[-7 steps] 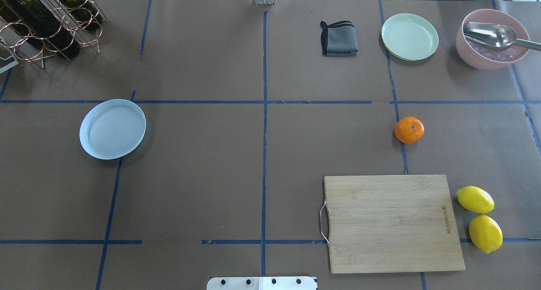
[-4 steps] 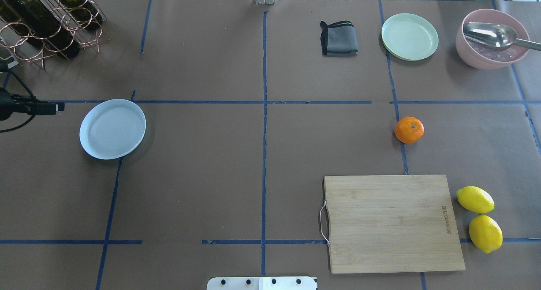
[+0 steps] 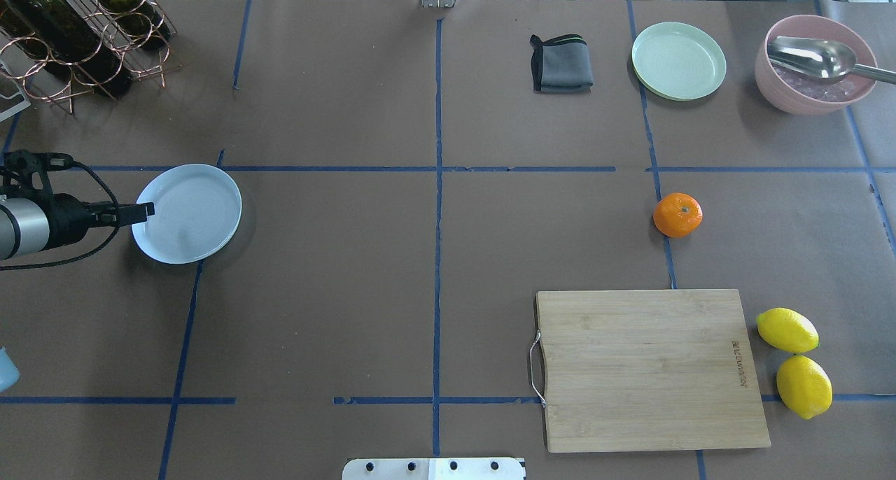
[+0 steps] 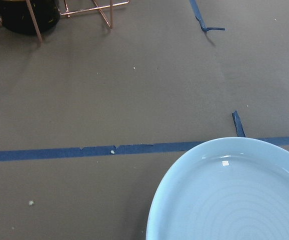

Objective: Pick orange to plate
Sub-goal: 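Push the light blue plate with the left gripper toward the table center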

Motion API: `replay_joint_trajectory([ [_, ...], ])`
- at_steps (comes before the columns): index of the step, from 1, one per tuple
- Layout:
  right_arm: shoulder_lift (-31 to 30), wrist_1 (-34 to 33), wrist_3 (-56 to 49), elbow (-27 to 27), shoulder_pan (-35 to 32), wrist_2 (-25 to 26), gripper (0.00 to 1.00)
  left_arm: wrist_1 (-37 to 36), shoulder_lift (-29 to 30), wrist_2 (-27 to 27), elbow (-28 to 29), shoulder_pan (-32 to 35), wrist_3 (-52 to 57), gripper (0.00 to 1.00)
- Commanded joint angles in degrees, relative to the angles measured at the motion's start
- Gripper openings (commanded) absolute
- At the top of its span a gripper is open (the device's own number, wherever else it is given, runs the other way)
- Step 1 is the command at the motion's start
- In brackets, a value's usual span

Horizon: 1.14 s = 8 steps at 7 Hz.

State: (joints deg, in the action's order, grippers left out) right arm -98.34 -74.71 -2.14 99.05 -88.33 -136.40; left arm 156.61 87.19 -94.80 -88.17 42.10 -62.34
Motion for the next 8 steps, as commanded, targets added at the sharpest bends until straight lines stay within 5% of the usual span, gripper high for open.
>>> replay_joint_trajectory([
  [1, 0.08, -0.09, -0.06, -0.09, 0.0, 0.09, 1.0, 0.01, 0.09, 0.93, 0.54, -0.79, -0.5, 0.46],
  [2, -0.01, 0.0, -0.06, -0.18, 0.0, 0.0, 1.0, -0.07, 0.09, 0.93, 0.54, -0.79, -0.5, 0.15],
  [3, -0.01, -0.09, -0.06, -0.26, 0.0, 0.0, 1.0, 0.01, 0.09, 0.93, 0.54, -0.79, -0.5, 0.0],
  [8, 0.08, -0.09, 0.03, -0.26, 0.0, 0.0, 1.0, -2.52, 5.94, 0.14, -4.3, -0.71, -0.85, 0.0],
])
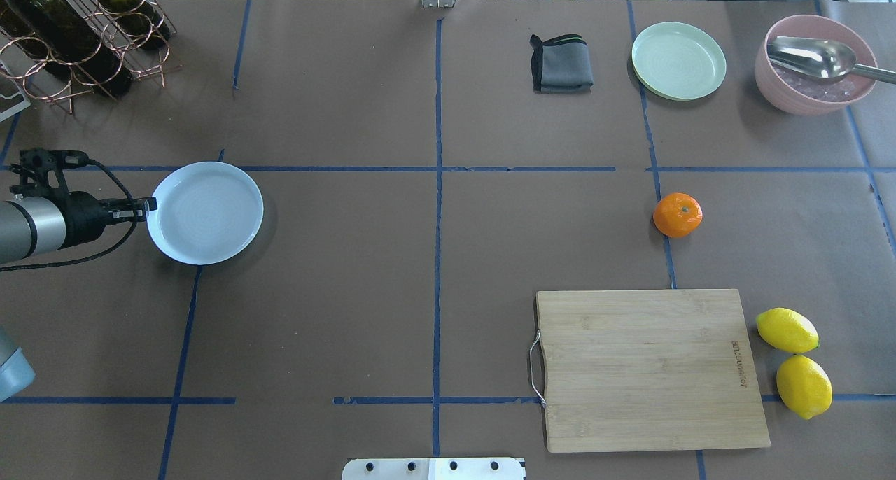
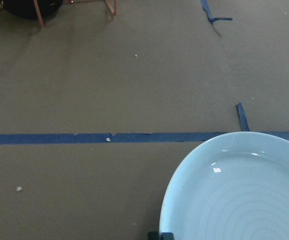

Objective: Pick orange to plate
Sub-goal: 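Push the light blue plate with the left gripper toward the table center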

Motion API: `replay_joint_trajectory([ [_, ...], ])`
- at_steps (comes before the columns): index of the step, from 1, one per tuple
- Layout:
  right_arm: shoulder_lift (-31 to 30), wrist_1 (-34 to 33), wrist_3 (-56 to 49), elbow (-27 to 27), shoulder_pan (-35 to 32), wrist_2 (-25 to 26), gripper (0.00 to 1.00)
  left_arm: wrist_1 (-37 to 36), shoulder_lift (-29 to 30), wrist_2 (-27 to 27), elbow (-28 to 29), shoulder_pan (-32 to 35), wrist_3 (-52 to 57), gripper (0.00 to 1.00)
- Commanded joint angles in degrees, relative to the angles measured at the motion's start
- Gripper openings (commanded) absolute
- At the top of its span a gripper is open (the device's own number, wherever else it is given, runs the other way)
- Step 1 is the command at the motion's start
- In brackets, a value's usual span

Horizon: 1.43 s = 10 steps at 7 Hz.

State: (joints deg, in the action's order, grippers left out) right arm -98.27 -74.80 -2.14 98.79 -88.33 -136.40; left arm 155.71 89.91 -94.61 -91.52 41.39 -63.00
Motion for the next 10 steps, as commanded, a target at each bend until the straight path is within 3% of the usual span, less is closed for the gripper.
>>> replay_joint_trajectory([
  [1, -0.07, 0.0, 0.03, 0.0, 0.0, -0.01, 1.0, -5.21, 7.96, -0.05, -0.68, -0.08, -0.72, 0.0],
  [3, -0.08, 0.0, 0.12, -0.09, 0.0, -0.1, 1.0, -17.99, 19.11, 0.73, 0.82, -4.96, -11.31, 0.0],
  [4, -0.08, 0.0, 0.03, -0.35, 0.0, -0.1, 1.0, -23.21, 24.39, 3.7, 1.17, -9.0, -15.36, 0.0],
  [6, -0.16, 0.0, 0.03, -0.44, 0.0, -0.1, 1.0, -31.13, 31.18, 6.7, 1.17, -16.58, -21.79, 0.0],
  [10, -0.16, 0.0, 0.12, -0.44, 0.0, -0.1, 1.0, -32.31, 31.73, 7.6, 0.56, -17.84, -21.9, 0.0],
])
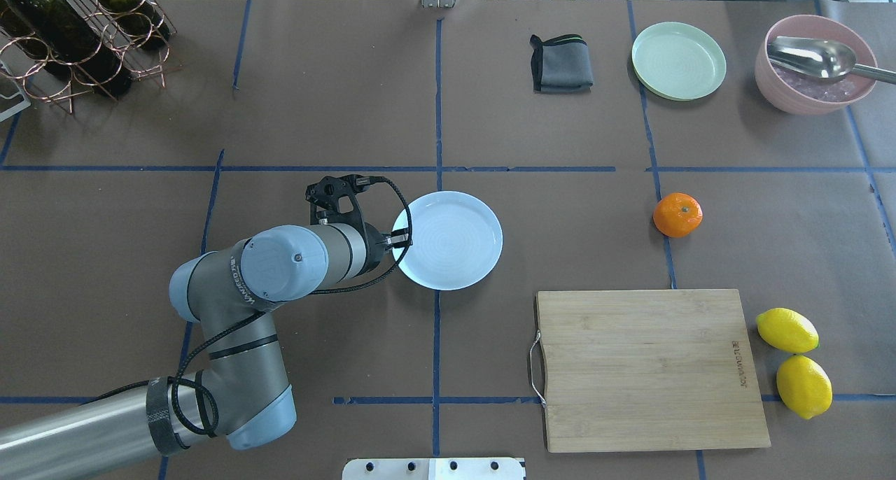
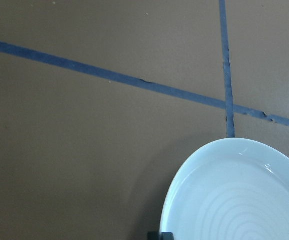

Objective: Pick orange to plate
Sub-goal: 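Nudge the light blue plate slightly farther with the left gripper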

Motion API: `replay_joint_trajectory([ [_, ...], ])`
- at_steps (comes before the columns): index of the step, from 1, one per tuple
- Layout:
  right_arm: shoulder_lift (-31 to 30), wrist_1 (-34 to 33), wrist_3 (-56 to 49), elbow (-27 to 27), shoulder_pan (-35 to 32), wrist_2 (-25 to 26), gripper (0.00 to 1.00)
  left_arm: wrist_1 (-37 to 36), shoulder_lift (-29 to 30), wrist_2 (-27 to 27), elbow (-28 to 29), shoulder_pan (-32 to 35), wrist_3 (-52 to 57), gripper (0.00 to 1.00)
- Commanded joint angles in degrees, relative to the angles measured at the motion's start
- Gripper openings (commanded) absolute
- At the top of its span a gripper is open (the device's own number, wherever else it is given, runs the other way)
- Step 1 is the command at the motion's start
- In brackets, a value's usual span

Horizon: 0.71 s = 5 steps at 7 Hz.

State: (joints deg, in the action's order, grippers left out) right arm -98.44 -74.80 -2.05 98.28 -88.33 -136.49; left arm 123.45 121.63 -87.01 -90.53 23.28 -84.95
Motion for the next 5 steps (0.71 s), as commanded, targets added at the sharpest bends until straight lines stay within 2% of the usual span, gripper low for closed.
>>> replay_joint_trajectory([
  [1, 0.0, 0.01, 0.03, 0.07, 0.0, 0.0, 1.0, -0.05, 0.01, 0.0, -0.43, 1.49, 0.13, 0.0],
  [2, 0.09, 0.01, 0.03, 0.07, 0.0, 0.0, 1.0, -0.05, -0.08, 0.0, -0.35, 2.2, 0.22, 0.0],
  [3, 0.09, -0.08, 0.12, 0.07, 0.0, 0.0, 1.0, -0.05, -0.16, -0.09, -0.17, 2.99, 0.92, 0.64],
  [4, 0.18, 0.01, 0.03, -0.02, 0.0, 0.0, 1.0, -0.05, -0.43, -0.26, -0.34, 3.08, 5.1, 1.0],
  [5, 0.18, 0.01, -0.06, 0.16, 0.0, 0.0, 1.0, -0.14, -0.52, -0.52, -0.52, 3.52, 7.06, 1.0],
])
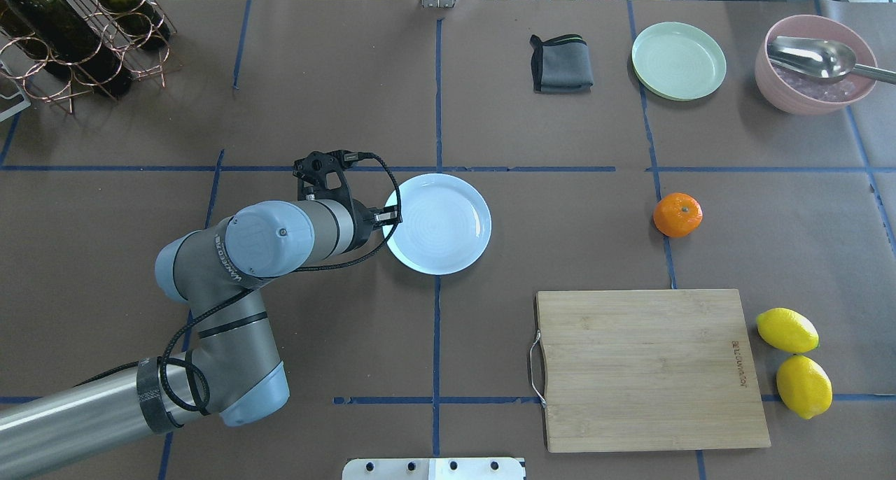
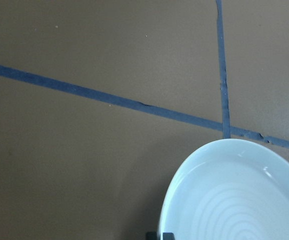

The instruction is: Pick orange to plate

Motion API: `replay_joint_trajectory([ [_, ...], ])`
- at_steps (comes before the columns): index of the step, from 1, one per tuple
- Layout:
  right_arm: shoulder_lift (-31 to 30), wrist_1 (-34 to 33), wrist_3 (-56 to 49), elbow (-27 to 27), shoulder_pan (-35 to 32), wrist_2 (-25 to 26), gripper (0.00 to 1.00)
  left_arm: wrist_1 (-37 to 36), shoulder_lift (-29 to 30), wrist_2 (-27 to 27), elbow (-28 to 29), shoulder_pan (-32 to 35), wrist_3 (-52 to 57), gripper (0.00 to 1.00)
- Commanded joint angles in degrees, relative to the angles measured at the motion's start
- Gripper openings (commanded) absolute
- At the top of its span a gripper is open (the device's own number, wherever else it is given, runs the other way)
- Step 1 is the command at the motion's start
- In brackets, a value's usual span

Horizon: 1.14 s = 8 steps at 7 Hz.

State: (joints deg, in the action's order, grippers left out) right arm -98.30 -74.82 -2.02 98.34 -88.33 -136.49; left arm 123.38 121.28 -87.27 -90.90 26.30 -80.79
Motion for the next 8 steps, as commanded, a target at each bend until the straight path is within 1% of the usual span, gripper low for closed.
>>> replay_joint_trajectory([
  [1, 0.03, 0.11, -0.18, 0.19, 0.0, 0.0, 1.0, -0.15, -0.34, -1.4, -0.94, 1.55, 5.62, 1.0],
  [2, 0.3, 0.11, -0.18, 0.36, 0.0, 0.0, 1.0, -1.46, -3.21, -6.02, -4.08, 4.52, 11.48, 1.0],
  [3, 0.47, 0.2, -0.18, 0.62, 0.0, -0.09, 1.0, -5.47, -7.16, -10.51, -9.68, 8.12, 19.71, 1.0],
  [4, 0.65, 0.2, -0.26, 1.5, 0.0, -0.26, 1.0, -14.91, -8.5, -13.42, -15.13, 13.46, 31.37, 1.0],
  [5, 1.09, 3.16, 0.17, 3.16, 0.96, -0.7, 1.0, -21.71, -9.91, -17.11, -18.41, 20.65, 44.45, 1.0],
  [6, 1.0, 4.93, 3.05, 3.26, 1.49, -1.66, 1.0, -23.95, -12.01, -24.37, -18.09, 29.07, 60.68, 1.0],
  [7, 1.0, 7.03, 5.51, 3.26, 2.97, -2.1, 1.0, -24.23, -15.16, -30.18, -17.48, 37.86, 70.76, 1.0],
  [8, 1.09, 8.1, 8.32, 3.53, 4.29, -1.93, 1.0, -26.15, -18.15, -34.94, -15.38, 43.69, 72.86, 1.0],
])
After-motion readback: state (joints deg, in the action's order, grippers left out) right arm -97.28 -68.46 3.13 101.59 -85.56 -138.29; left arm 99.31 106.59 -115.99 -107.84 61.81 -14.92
